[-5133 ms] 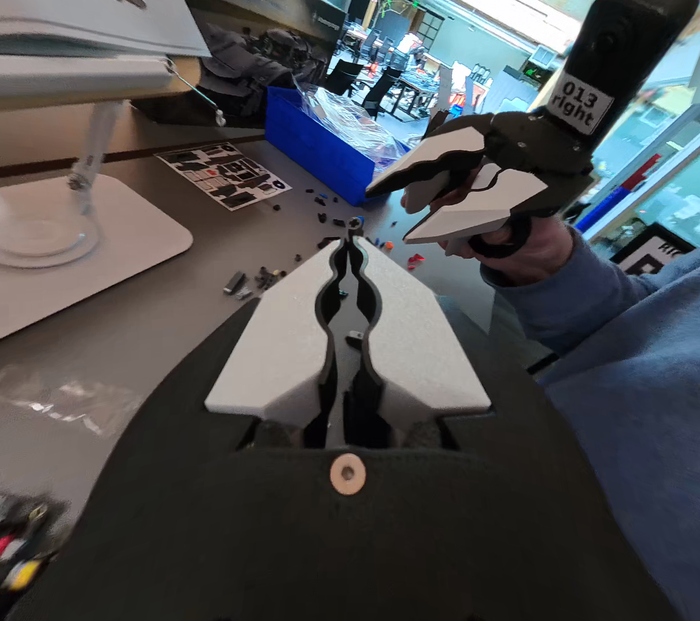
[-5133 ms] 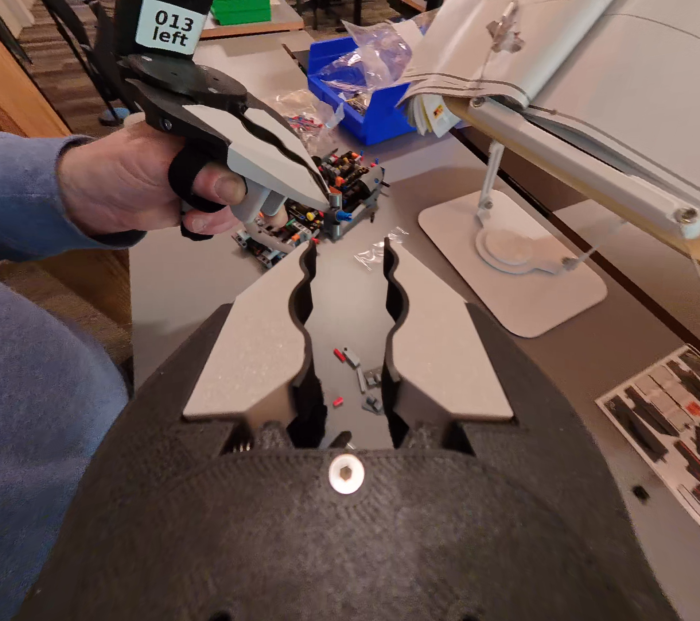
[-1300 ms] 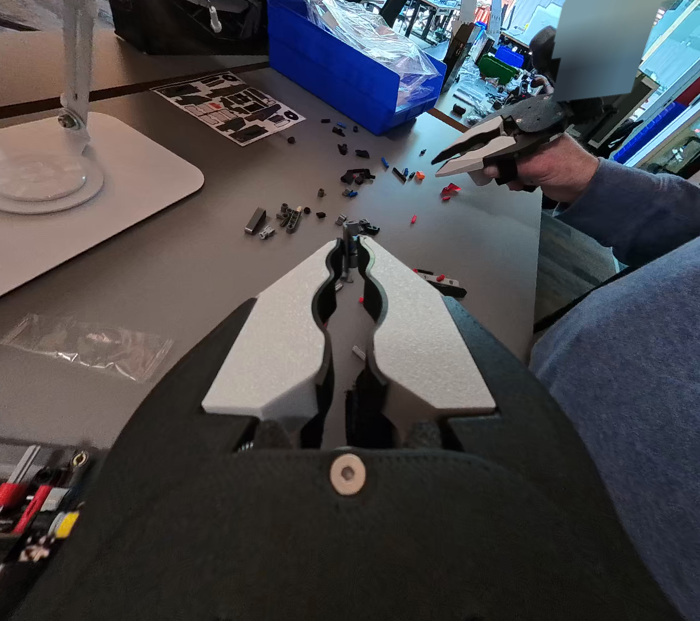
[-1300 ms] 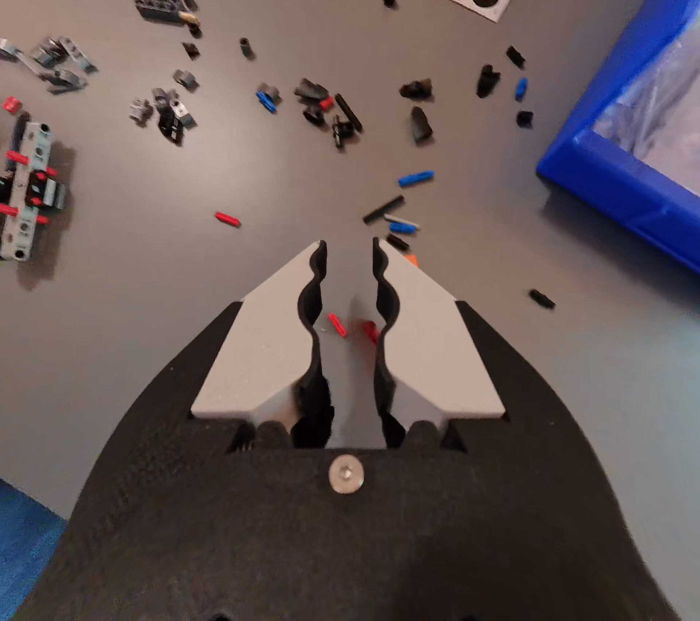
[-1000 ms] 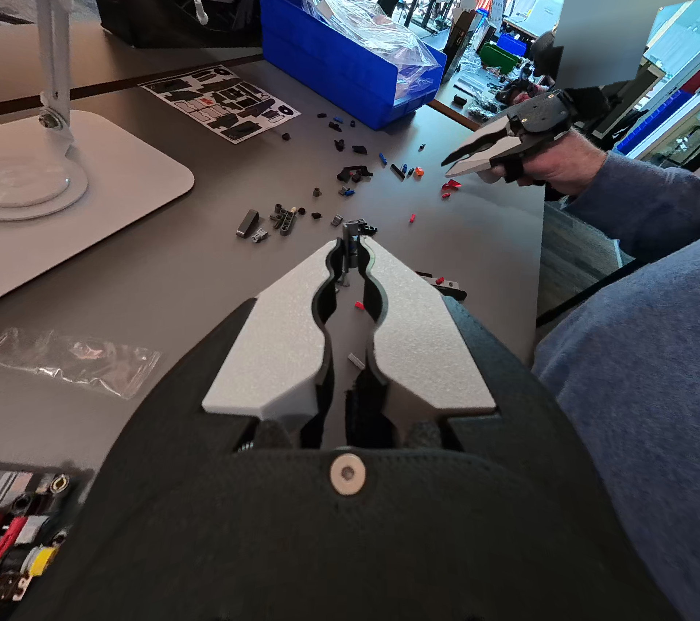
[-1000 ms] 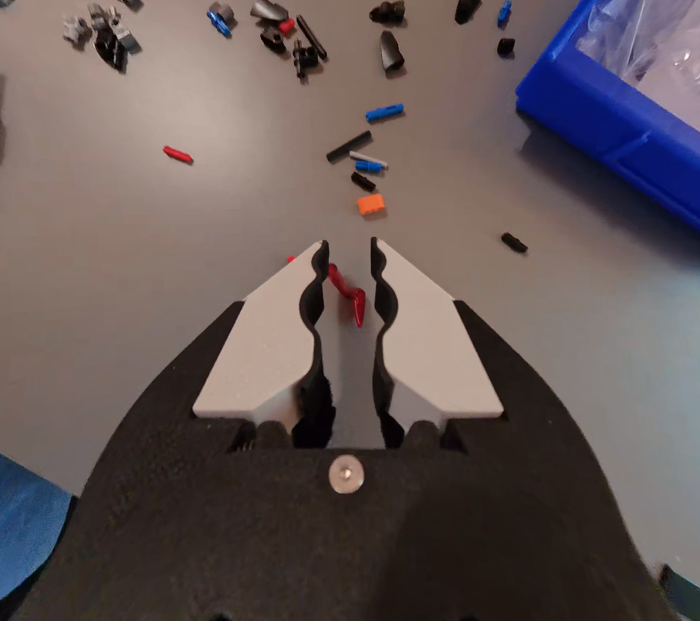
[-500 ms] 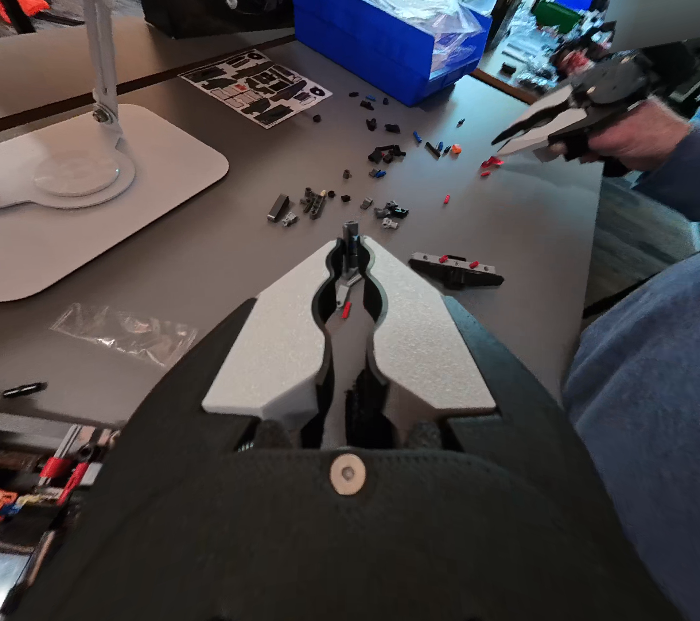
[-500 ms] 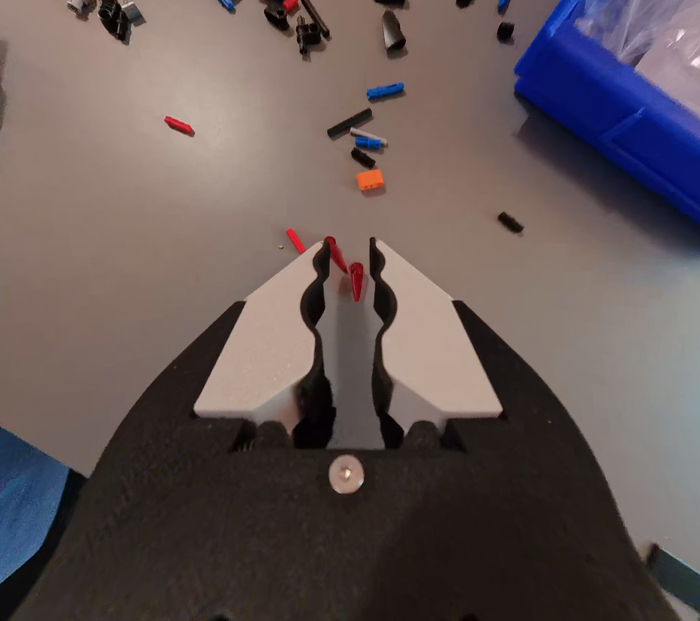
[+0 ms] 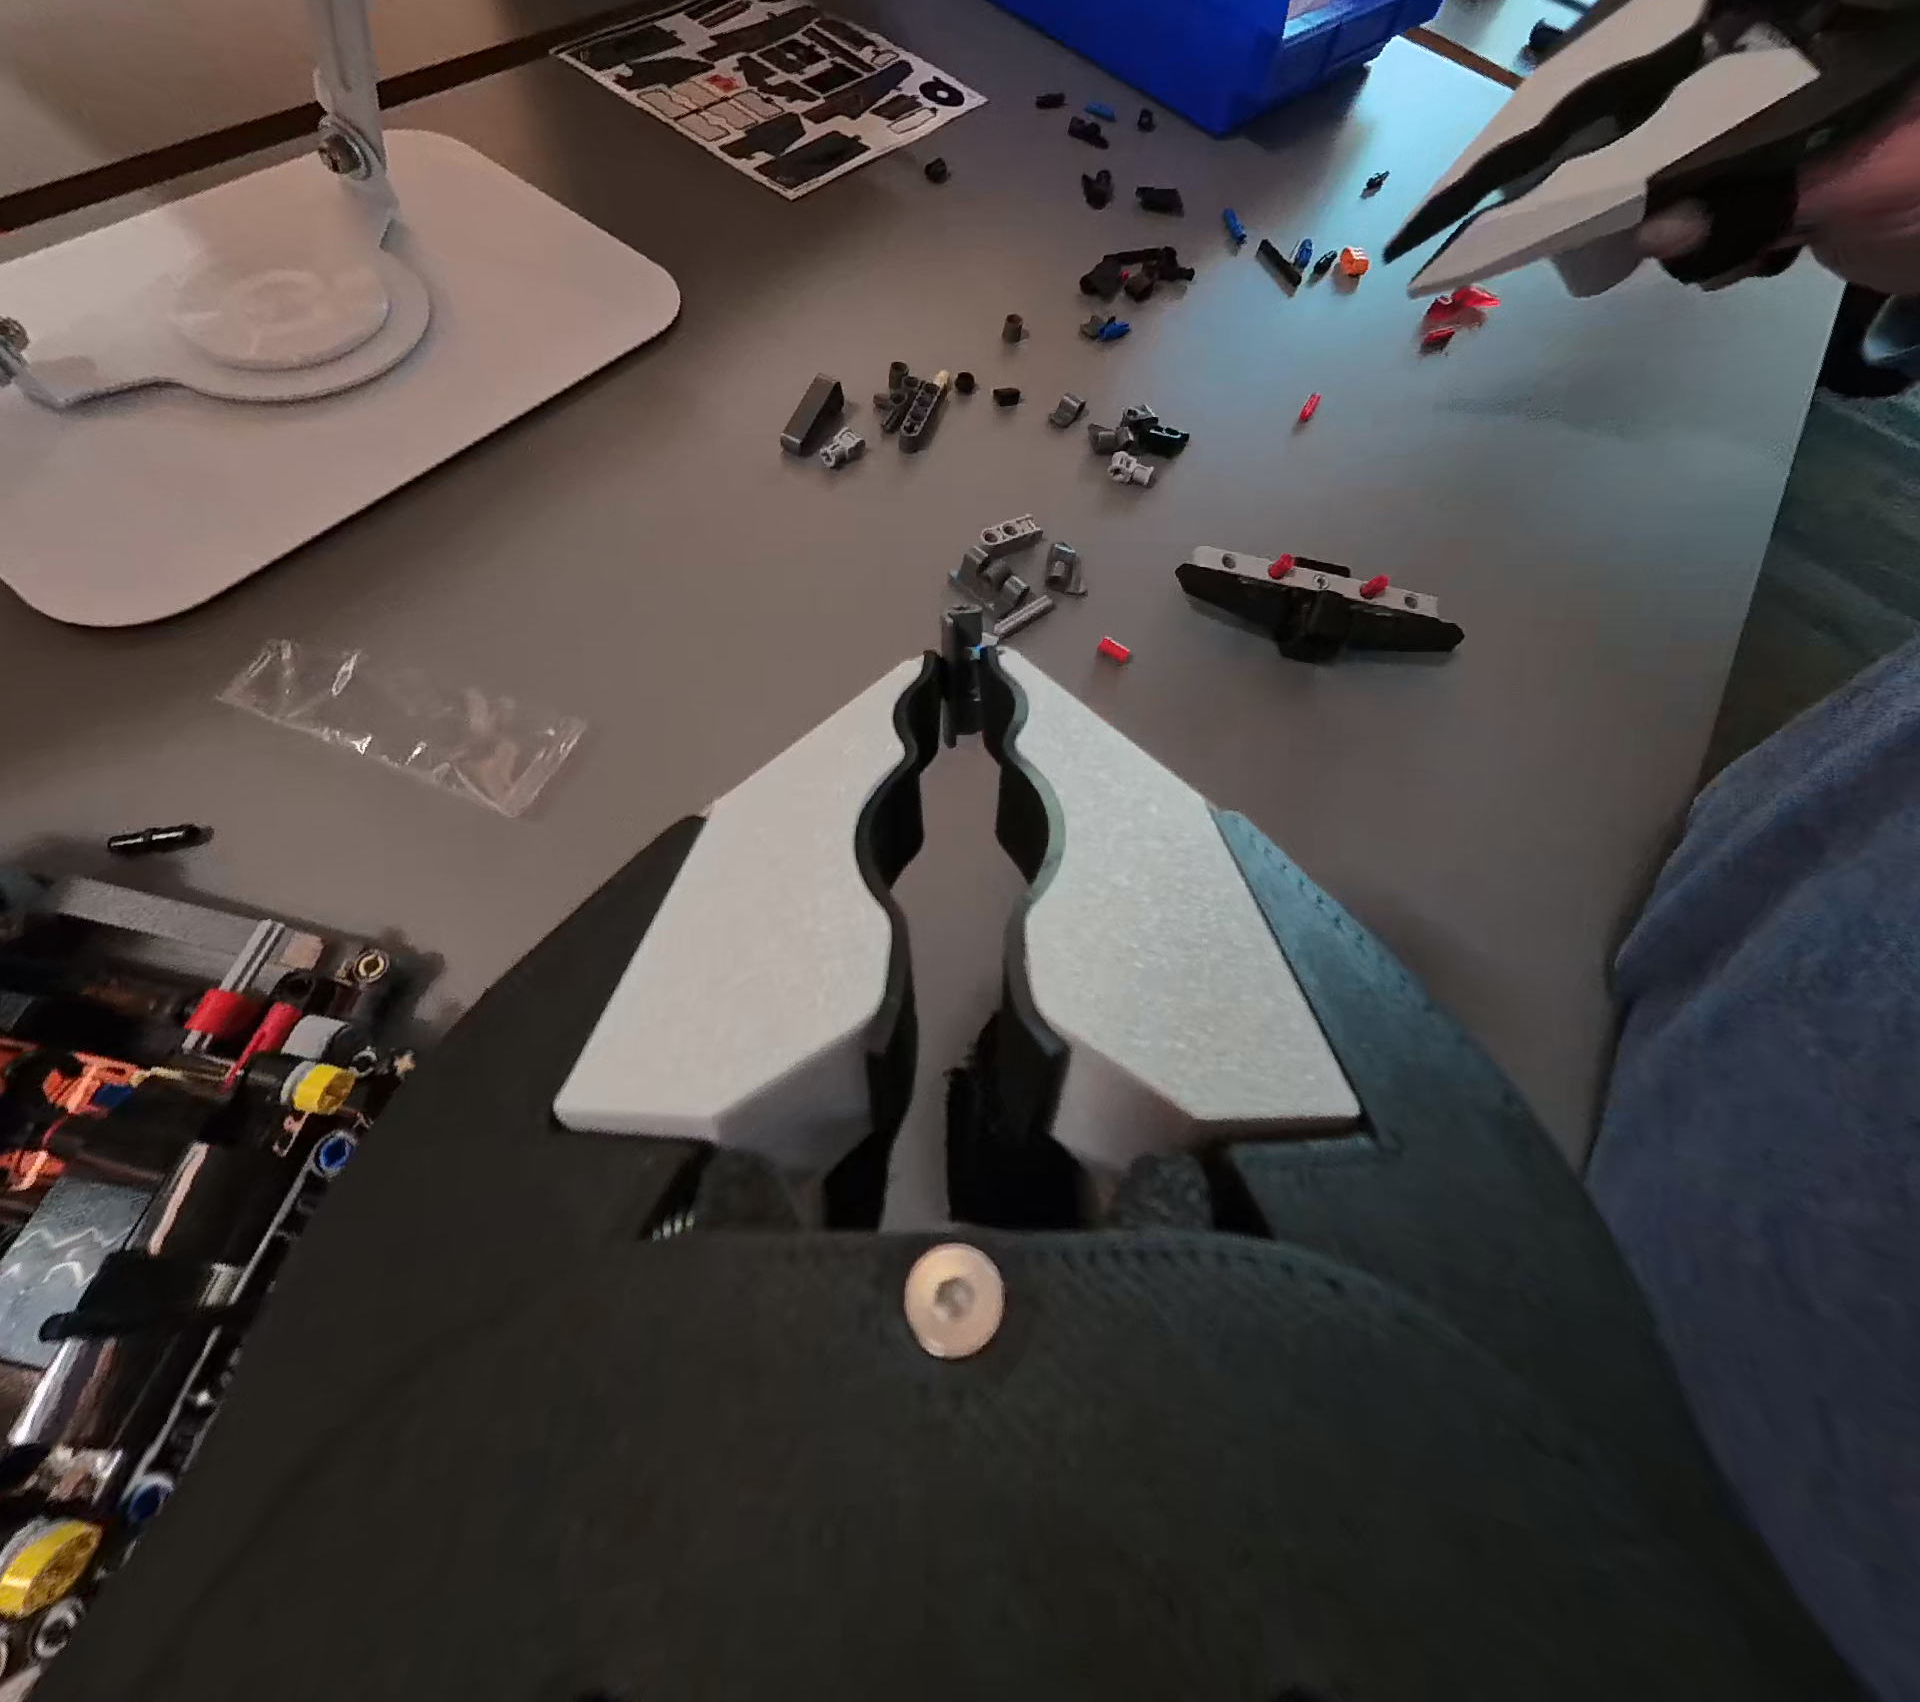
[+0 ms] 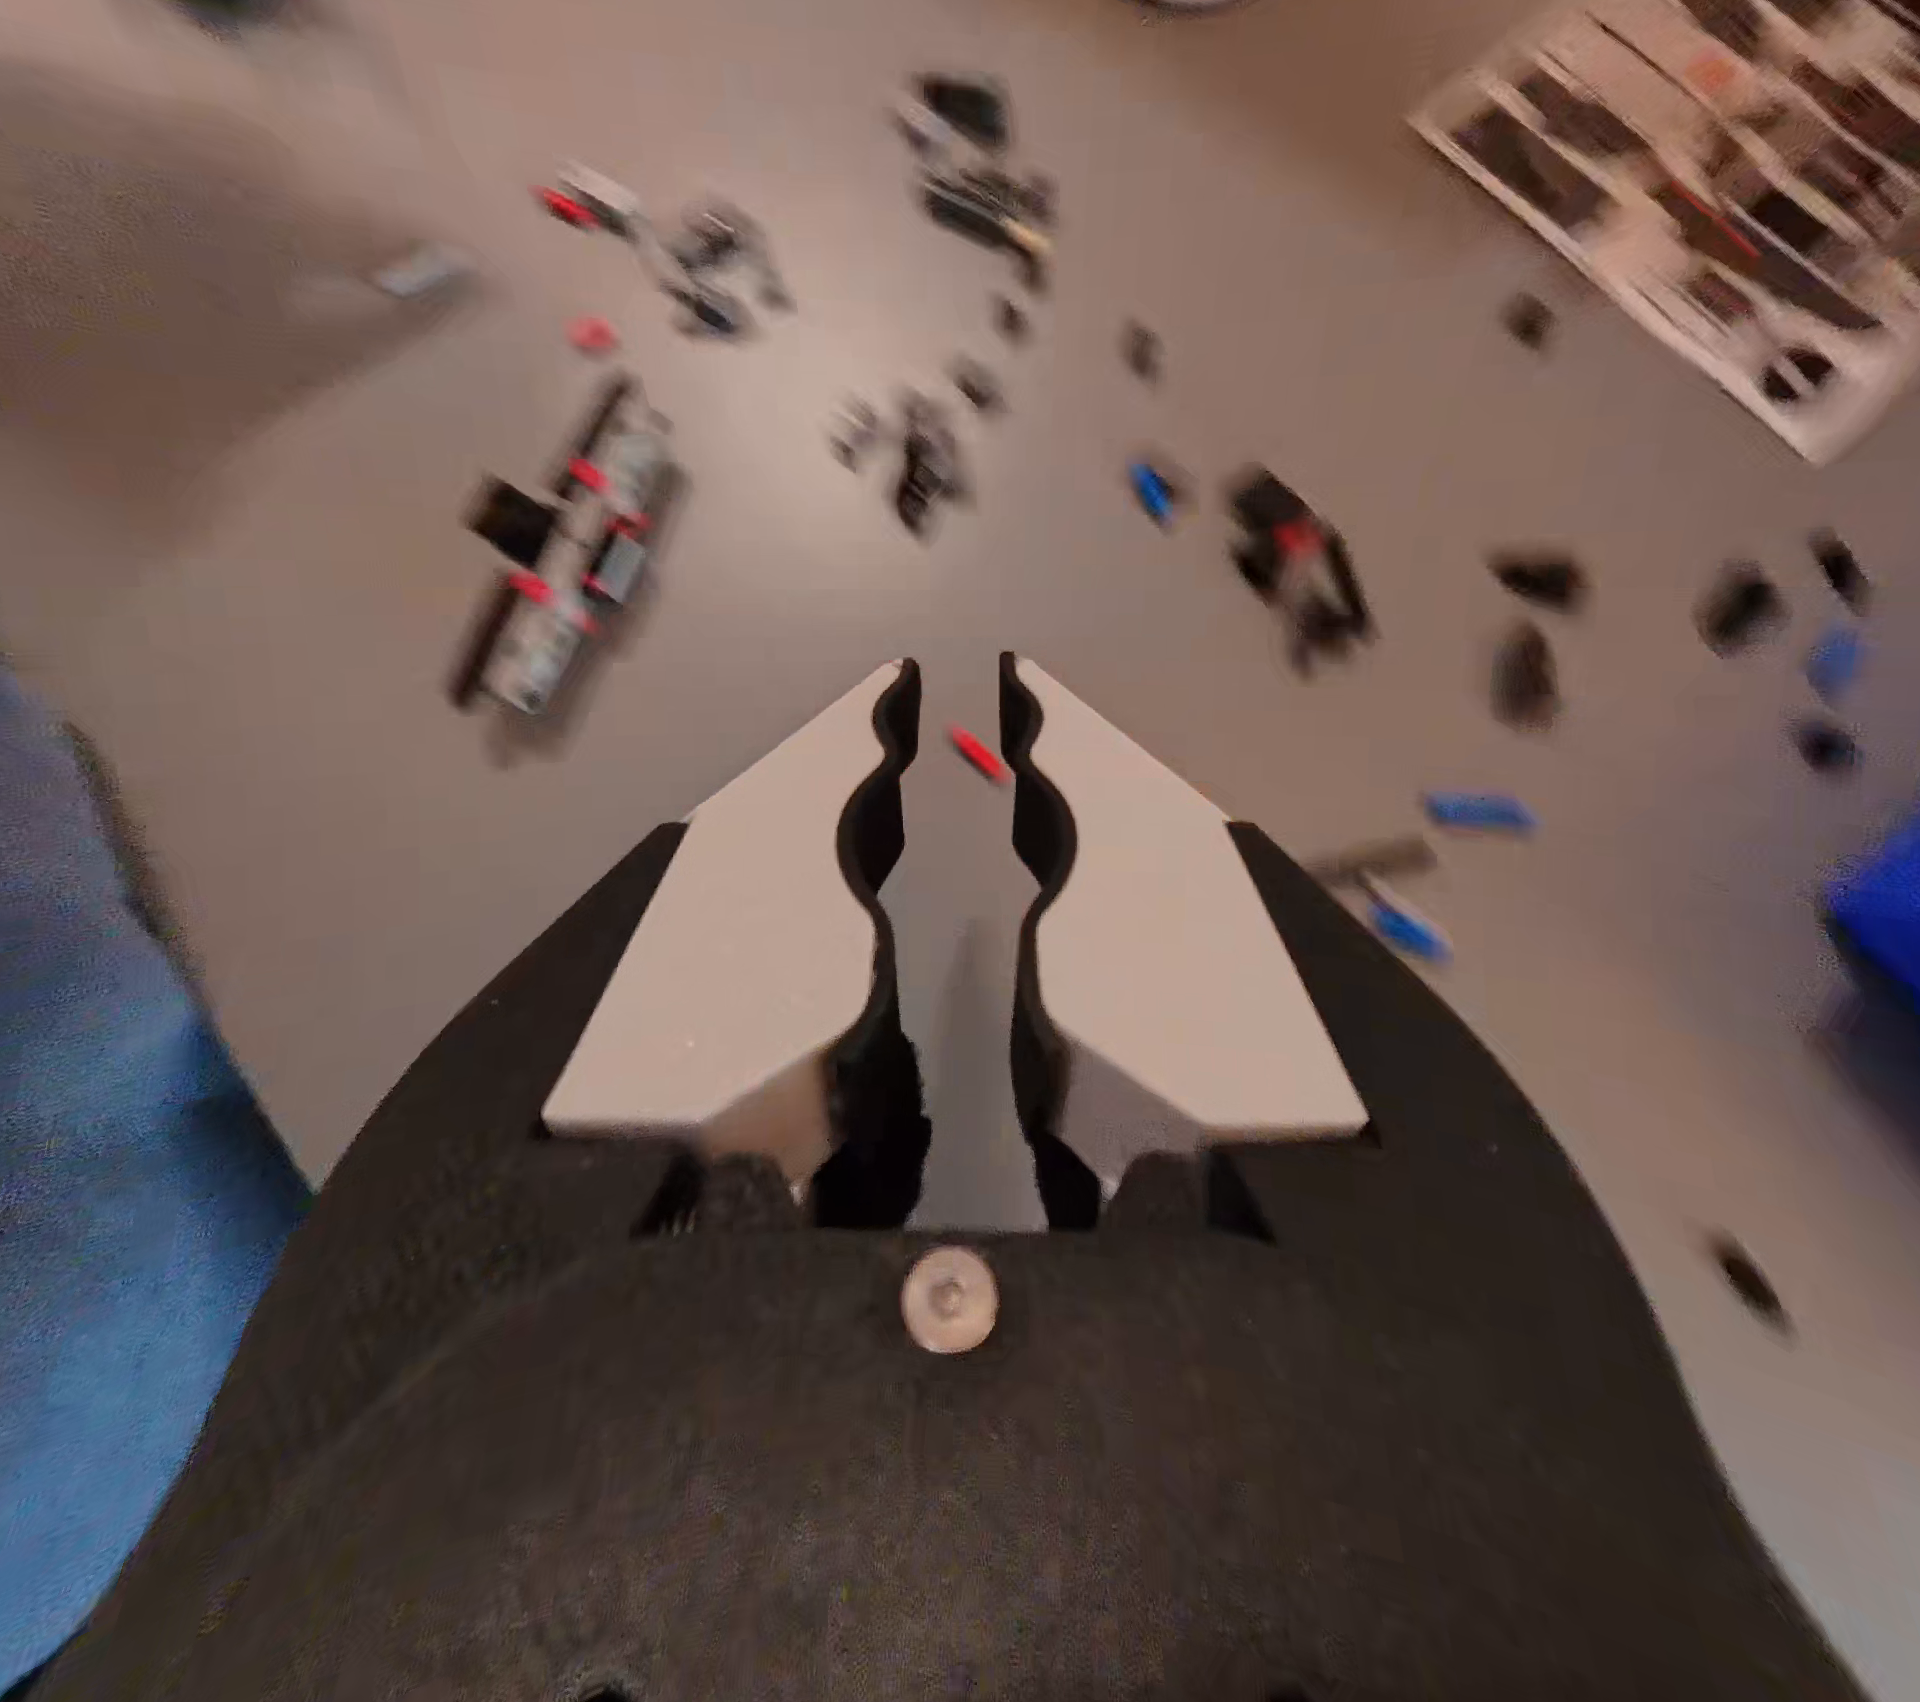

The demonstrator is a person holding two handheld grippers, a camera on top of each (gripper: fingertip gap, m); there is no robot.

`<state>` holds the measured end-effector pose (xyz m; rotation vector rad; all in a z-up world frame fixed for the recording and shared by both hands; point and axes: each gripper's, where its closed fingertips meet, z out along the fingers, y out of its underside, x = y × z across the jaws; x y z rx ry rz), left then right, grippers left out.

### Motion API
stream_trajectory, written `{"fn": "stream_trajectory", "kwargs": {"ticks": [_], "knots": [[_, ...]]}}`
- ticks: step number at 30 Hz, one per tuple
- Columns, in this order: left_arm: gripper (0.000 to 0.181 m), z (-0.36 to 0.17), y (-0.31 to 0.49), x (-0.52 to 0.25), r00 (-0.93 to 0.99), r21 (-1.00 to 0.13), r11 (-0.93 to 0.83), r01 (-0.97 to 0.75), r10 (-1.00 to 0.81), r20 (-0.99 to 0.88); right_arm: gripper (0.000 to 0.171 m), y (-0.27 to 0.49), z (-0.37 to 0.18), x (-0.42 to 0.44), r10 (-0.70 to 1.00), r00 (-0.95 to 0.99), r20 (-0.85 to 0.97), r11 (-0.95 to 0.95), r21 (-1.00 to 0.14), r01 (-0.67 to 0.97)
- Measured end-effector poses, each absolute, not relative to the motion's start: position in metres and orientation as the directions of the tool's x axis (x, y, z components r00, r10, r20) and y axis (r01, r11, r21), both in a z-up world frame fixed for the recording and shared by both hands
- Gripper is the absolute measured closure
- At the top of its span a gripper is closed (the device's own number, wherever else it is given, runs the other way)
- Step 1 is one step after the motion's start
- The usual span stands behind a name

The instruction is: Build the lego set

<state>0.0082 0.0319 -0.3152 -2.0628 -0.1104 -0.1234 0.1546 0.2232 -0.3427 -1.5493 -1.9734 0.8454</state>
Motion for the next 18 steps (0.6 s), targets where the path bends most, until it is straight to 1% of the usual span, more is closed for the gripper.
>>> {"fn": "stream_trajectory", "kwargs": {"ticks": [2, 5, 7, 14, 18], "knots": [[0.176, -0.317, 0.031, 0.009, 0.992, -0.871, -0.475, 0.124, 0.029, 0.125, 0.160, 0.177, -0.336, 0.126, 0.937, -0.348, -0.011, 0.227, -0.739, 0.635], [0.175, -0.320, 0.029, 0.011, 0.995, -0.870, -0.484, 0.099, 0.026, 0.099, 0.159, 0.127, -0.339, 0.087, 0.897, -0.443, 0.009, 0.303, -0.742, 0.598], [0.176, -0.322, 0.027, 0.014, 0.996, -0.869, -0.486, 0.090, 0.019, 0.093, 0.159, 0.122, -0.352, 0.067, 0.882, -0.468, 0.060, 0.368, -0.710, 0.601], [0.176, -0.325, 0.017, 0.015, 0.997, -0.870, -0.488, 0.070, 0.011, 0.074, 0.162, 0.108, -0.386, 0.048, 0.810, -0.586, -0.002, 0.452, -0.634, 0.627], [0.176, -0.326, 0.012, 0.013, 0.997, -0.872, -0.483, 0.075, 0.008, 0.081, 0.163, 0.108, -0.398, 0.043, 0.810, -0.586, -0.005, 0.466, -0.601, 0.649]]}}
